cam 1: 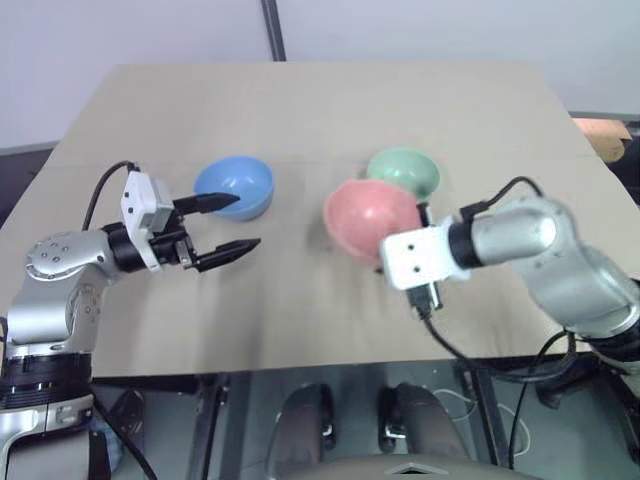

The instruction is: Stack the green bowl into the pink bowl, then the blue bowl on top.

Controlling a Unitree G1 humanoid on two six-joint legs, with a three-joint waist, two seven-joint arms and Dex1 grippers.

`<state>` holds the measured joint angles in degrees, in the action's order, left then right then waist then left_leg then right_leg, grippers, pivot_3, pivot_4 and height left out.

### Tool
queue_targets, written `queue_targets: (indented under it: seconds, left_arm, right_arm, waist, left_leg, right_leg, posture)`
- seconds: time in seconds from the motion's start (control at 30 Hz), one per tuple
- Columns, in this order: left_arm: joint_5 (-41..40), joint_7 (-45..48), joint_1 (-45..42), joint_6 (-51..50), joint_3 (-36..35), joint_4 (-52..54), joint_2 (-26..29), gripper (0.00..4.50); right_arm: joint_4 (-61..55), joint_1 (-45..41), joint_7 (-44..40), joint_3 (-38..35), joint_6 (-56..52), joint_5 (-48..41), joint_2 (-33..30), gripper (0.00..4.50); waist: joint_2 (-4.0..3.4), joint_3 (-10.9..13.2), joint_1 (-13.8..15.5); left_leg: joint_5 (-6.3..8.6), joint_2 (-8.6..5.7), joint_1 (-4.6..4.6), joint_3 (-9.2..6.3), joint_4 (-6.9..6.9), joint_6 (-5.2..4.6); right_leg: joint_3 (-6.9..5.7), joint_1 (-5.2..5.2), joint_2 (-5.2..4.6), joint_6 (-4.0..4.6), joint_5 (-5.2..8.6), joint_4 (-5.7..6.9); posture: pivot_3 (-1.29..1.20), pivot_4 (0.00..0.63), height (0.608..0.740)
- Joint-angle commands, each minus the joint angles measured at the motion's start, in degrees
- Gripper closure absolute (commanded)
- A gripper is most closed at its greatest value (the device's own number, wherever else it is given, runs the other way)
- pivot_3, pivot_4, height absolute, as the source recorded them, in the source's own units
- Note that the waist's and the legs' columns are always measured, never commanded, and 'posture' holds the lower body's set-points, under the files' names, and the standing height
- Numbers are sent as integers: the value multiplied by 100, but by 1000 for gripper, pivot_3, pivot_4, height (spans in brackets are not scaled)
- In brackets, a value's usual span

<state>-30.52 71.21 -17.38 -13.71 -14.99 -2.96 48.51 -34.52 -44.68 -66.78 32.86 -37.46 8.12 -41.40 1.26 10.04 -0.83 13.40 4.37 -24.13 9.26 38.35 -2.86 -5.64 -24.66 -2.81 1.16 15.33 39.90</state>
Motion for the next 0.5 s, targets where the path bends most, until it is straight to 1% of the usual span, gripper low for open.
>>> queue_targets:
  seconds: [0.03, 0.1, 0.17, 0.43, 0.5]
  left_arm:
    - [60, 146, -163, 136, 27, -74, 130, 0]
    - [74, 174, -200, 129, 45, -87, 125, 0]
    - [92, 188, -229, 128, 58, -98, 116, 0]
    - [147, 201, -323, 155, 116, -164, 109, 0]
    - [159, 199, -327, 180, 112, -186, 109, 0]
  right_arm:
    - [167, -20, 362, 297, 300, 462, 215, 4462]
    - [349, -241, 526, 510, 138, 668, 598, 4462]
    - [546, -447, 542, 520, -56, 764, 833, 4462]
    - [769, -628, 332, 477, -29, 799, 815, 4462]
    - [773, -629, 276, 474, -16, 787, 786, 3582]
  waist:
    - [3, -2, -2]
    - [3, -2, -22]
    - [3, -2, -32]
    - [8, -5, -1]
    - [8, -5, -5]
  left_leg:
    - [0, 0, -1, -1, 1, 0]
    - [0, 0, -2, -2, 1, 0]
    - [-1, 2, -4, 0, 2, 1]
    - [-1, 1, -23, -9, 9, 1]
    - [-1, 2, -26, -12, 9, 1]
  right_leg:
    - [-1, 0, 1, 2, -1, 0]
    - [-2, -1, 2, 2, -1, 1]
    - [-1, -6, 6, 2, -1, 6]
    - [-9, -12, 6, 5, -2, 0]
    - [-11, -15, 8, 5, -2, 0]
  posture:
    - [0, 150, 740]
    - [0, 150, 740]
    - [0, 150, 740]
    - [0, 150, 740]
    - [0, 150, 740]
